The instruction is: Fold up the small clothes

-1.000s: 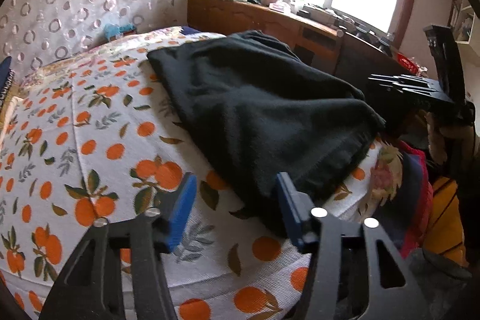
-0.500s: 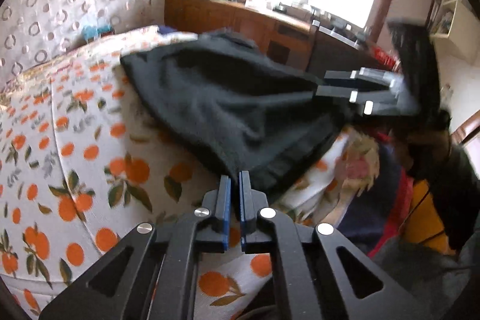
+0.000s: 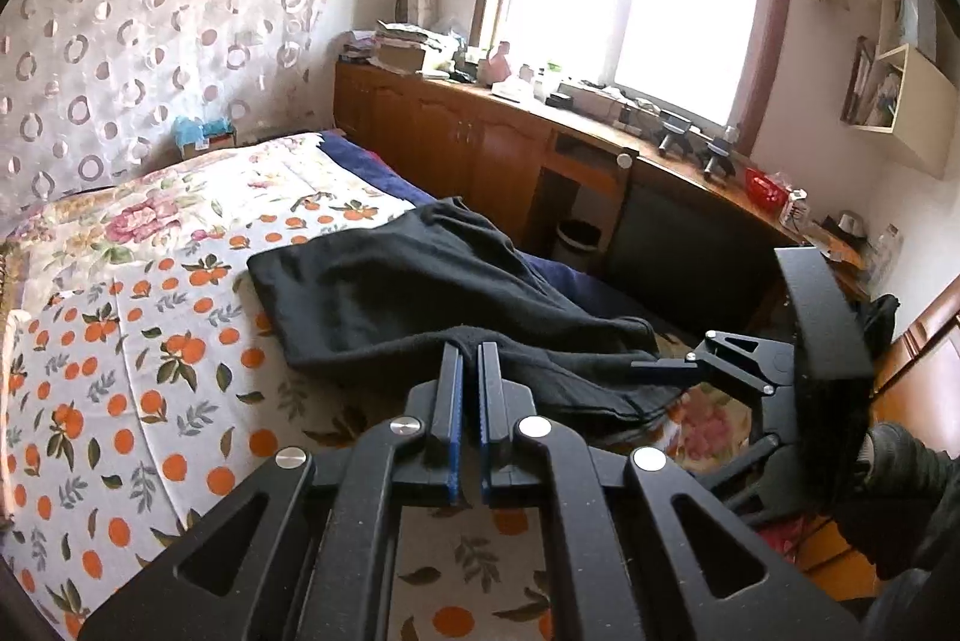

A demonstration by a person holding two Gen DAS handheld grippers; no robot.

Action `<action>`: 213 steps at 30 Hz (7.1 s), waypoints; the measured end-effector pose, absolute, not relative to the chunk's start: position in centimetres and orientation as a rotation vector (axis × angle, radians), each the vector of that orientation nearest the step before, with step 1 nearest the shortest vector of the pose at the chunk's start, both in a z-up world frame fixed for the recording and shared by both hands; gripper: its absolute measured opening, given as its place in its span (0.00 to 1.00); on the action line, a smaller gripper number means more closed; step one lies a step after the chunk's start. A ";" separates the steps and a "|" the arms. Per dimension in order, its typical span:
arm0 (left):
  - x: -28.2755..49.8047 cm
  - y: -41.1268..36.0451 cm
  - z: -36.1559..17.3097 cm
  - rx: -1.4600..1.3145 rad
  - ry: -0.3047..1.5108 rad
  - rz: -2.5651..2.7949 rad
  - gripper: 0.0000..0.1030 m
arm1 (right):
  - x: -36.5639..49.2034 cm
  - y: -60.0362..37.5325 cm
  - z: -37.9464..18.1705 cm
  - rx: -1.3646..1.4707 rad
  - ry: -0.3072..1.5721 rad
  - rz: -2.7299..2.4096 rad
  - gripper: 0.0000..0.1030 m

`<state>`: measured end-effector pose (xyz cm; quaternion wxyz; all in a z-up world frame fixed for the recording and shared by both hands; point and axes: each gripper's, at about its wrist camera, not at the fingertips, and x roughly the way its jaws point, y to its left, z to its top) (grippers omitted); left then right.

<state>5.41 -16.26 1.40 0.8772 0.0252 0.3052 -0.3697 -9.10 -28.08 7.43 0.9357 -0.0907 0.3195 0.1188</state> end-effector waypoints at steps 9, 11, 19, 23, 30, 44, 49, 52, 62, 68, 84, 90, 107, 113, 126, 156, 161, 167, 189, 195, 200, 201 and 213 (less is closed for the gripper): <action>5.8 -15.7 1.5 0.038 0.626 -0.738 0.05 | -6.9 -33.6 6.0 -0.152 0.707 0.075 0.72; 5.9 -15.5 1.5 0.029 0.625 -0.734 0.05 | -6.6 -34.4 5.7 -0.159 0.717 0.058 0.62; 7.7 -14.3 1.3 0.008 0.631 -0.708 0.04 | -5.3 -34.6 8.0 -0.163 0.640 0.064 0.10; 10.5 -13.5 1.5 -0.005 0.644 -0.668 0.05 | -3.4 -34.3 10.6 -0.173 0.571 0.080 0.09; 18.5 -13.2 1.3 0.008 0.697 -0.593 0.05 | 4.5 -33.0 13.1 -0.233 0.533 0.147 0.09; 28.6 -13.9 -3.1 0.007 0.833 -0.503 0.05 | 17.3 -35.1 12.1 -0.140 0.683 0.204 0.43; 28.6 -13.6 -2.3 0.016 0.805 -0.506 0.28 | 19.1 -35.6 13.6 -0.129 0.664 0.206 0.58; 28.1 -13.5 -1.9 0.005 0.788 -0.530 0.44 | 19.9 -35.4 13.7 -0.147 0.669 0.180 0.59; 27.9 -14.8 -3.7 0.043 0.834 -0.568 0.53 | 20.2 -36.0 13.6 -0.148 0.665 0.057 0.59; 28.5 -15.2 -5.5 0.057 0.875 -0.565 0.53 | 15.7 -36.0 13.5 -0.104 0.635 0.071 0.64; 29.3 -15.9 -7.2 0.062 0.910 -0.559 0.53 | 13.0 -35.2 12.3 -0.060 0.628 0.221 0.59; 29.4 -16.1 -7.4 0.066 0.918 -0.561 0.53 | 14.3 -35.2 9.7 -0.109 0.714 0.239 0.14; 29.7 -15.9 -7.1 0.050 0.896 -0.567 0.54 | 15.0 -42.5 10.1 0.113 0.674 0.057 0.70; 30.5 -16.6 -8.1 0.063 0.926 -0.570 0.57 | 14.9 -39.7 7.8 0.106 0.731 0.140 0.80; 31.0 -17.0 -8.3 0.074 0.910 -0.574 0.61 | 17.8 -41.0 3.8 0.177 0.807 0.195 0.71; 22.4 -8.5 2.4 -0.032 0.599 -0.557 0.10 | 12.4 -33.8 9.9 -0.033 0.572 0.320 0.25; 21.0 -4.0 3.7 -0.032 0.550 -0.462 0.10 | 14.1 -29.4 10.8 -0.090 0.540 0.408 0.25; 19.2 2.8 4.4 -0.070 0.502 -0.333 0.10 | 17.2 -23.3 11.7 -0.155 0.507 0.541 0.25; 14.2 20.0 -0.8 -0.307 0.438 0.104 0.08 | 36.0 -2.0 13.9 -0.468 0.456 0.988 0.26; 14.9 21.6 -4.1 -0.298 0.526 0.151 0.08 | 41.8 1.4 10.1 -0.453 0.511 0.826 0.45; 14.2 21.1 -3.7 -0.275 0.521 0.158 0.08 | 41.9 0.0 9.3 -0.401 0.417 0.726 0.50; 14.2 21.1 -3.6 -0.270 0.521 0.163 0.08 | 41.5 -0.2 9.1 -0.382 0.416 0.746 0.50; 11.0 19.8 -0.8 -0.156 0.439 0.215 0.82 | 45.7 0.9 2.2 -0.332 0.547 0.806 0.50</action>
